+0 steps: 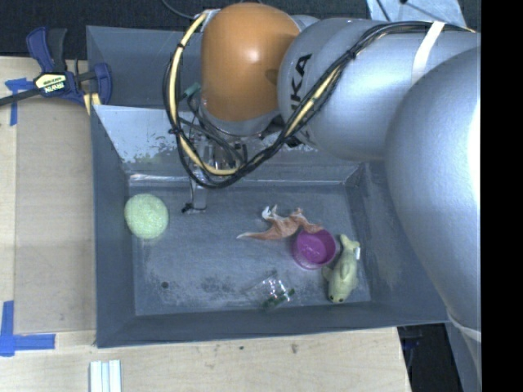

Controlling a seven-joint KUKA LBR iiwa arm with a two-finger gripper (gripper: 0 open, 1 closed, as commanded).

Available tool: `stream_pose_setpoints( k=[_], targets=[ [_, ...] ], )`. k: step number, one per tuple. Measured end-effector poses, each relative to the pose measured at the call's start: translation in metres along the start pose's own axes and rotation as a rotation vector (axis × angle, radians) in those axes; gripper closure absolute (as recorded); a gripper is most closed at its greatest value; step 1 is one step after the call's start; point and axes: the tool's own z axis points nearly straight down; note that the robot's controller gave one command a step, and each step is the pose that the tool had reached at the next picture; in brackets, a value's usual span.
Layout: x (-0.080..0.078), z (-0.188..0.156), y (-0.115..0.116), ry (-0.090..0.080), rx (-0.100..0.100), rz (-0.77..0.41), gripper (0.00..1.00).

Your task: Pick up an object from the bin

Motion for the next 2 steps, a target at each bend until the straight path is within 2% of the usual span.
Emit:
stream_pose_setpoints(
  k=[1, 2],
  targets=[
    [-0.002, -0.006, -0.001, -0.009, -0.001, 0.003, 0.00],
    [0.008, 0.058, 0.026, -0.010, -0.002, 0.141, 0.00]
  ],
)
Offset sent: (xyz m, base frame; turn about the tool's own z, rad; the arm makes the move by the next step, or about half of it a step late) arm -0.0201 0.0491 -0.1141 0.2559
